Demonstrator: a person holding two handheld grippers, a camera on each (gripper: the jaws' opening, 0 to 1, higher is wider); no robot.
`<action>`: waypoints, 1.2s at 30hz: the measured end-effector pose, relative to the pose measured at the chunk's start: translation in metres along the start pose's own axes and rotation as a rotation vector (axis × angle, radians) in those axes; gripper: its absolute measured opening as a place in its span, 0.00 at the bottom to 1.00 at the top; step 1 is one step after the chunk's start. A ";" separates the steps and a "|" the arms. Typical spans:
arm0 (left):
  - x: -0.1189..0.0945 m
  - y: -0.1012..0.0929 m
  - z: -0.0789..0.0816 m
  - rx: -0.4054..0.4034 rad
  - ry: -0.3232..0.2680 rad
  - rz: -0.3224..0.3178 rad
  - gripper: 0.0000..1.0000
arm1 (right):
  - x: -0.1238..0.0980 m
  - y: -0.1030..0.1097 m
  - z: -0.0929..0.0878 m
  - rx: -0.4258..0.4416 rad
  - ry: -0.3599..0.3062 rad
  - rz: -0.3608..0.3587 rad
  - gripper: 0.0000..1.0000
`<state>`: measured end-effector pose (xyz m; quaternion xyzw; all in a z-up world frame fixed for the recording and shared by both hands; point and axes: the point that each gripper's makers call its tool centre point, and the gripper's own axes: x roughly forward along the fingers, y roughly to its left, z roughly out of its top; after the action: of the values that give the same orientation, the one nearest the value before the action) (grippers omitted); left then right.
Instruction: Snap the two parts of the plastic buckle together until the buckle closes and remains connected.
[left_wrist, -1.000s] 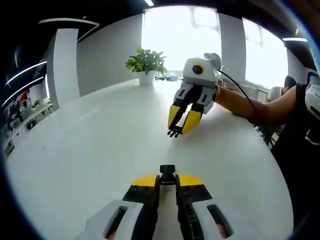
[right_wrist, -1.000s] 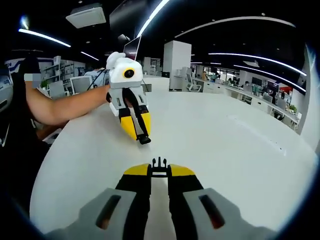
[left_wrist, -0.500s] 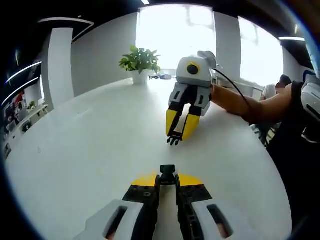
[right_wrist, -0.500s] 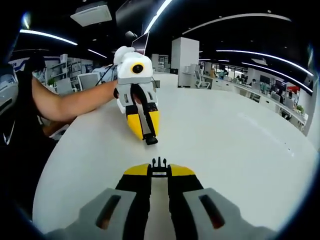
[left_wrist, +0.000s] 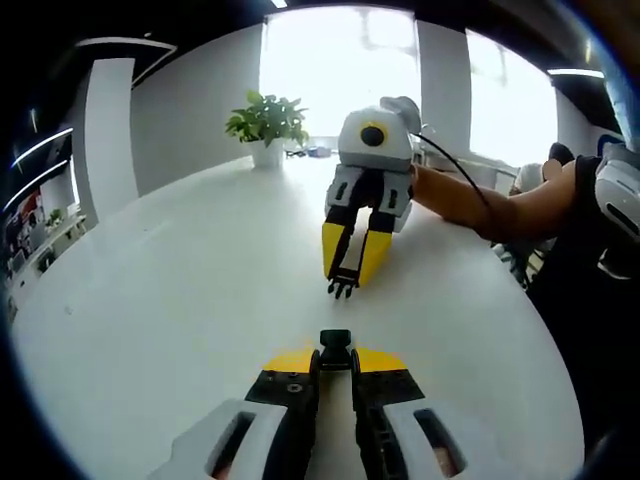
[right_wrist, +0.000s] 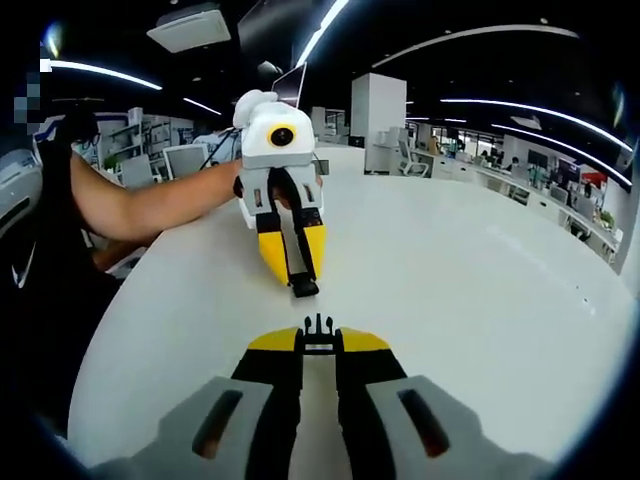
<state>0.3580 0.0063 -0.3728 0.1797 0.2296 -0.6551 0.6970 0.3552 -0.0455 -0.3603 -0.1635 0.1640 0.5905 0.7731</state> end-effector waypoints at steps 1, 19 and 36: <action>0.000 -0.001 0.000 0.001 0.001 -0.005 0.11 | 0.000 0.000 0.000 0.000 0.001 0.003 0.11; 0.006 -0.006 -0.001 0.018 0.015 -0.020 0.10 | 0.002 0.006 -0.003 -0.006 0.014 0.030 0.11; 0.006 -0.007 0.001 0.012 0.001 -0.033 0.10 | 0.005 0.009 -0.005 -0.004 0.023 0.041 0.11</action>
<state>0.3509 0.0001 -0.3744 0.1801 0.2289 -0.6677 0.6850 0.3472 -0.0409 -0.3677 -0.1683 0.1751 0.6045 0.7586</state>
